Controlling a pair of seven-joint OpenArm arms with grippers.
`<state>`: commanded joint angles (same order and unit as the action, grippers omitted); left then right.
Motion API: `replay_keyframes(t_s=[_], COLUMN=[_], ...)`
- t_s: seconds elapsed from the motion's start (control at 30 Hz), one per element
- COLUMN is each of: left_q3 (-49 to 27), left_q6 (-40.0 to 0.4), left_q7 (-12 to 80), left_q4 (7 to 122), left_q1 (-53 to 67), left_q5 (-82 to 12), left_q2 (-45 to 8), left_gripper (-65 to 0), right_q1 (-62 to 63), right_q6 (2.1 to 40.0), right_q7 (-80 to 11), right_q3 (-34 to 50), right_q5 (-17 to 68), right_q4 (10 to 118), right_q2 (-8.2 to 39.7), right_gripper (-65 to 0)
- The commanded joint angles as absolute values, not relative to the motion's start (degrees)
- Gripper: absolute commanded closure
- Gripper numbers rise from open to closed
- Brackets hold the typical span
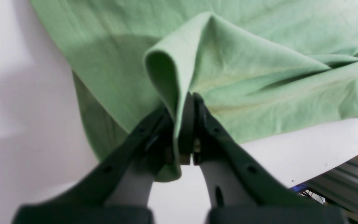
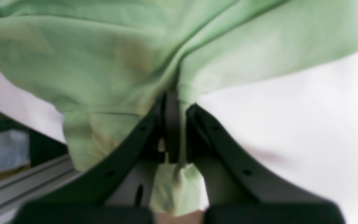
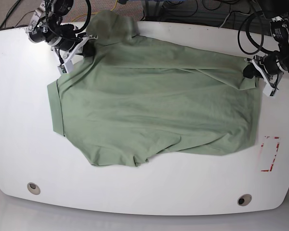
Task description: Layout the t-shirt on the table in an organized manner, then fold the t-shirt properly
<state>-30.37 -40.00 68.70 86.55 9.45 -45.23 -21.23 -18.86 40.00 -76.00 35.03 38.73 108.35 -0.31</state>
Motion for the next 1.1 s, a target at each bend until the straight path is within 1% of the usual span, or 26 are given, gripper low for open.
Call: replay_keyframes(t_s=[0.17,0.43,0.53,0.7,0.87,1.1], left_q3=[-30.37,-30.20,-30.20,-30.46,-30.73,-34.42], left_q6=[-40.00,-40.00,-40.00,-40.00,-40.00,-40.00], left_q7=[68.70,68.97,68.97,68.97,68.97,68.97], left_q4=[86.99,94.20,96.66,98.86,101.05,101.93], left_q1=[9.54,11.12,11.21,11.21,10.95,10.68], left_q5=[-45.23,-45.14,-45.14,-45.23,-45.23,-45.32], left_q2=[-21.32,-21.32,-21.32,-21.32,-21.41,-21.32], left_gripper=[0.0,0.0,0.0,0.0,0.0,0.0], right_q1=[-18.86,-18.86,-19.03,-19.03,-19.03,-17.45], right_q6=[40.00,40.00,40.00,40.00,40.00,40.00], right_q7=[-76.00,-76.00,-76.00,-76.00,-76.00,-75.74], right_q3=[35.03,35.03,35.03,35.03,35.21,35.30], right_q5=[38.90,38.99,38.99,38.99,38.99,38.64], right_q4=[108.53,108.97,110.81,113.01,113.01,113.10], right_q2=[-0.31,-0.31,-0.31,-0.40,-0.31,-0.04], right_gripper=[0.0,0.0,0.0,0.0,0.0,0.0])
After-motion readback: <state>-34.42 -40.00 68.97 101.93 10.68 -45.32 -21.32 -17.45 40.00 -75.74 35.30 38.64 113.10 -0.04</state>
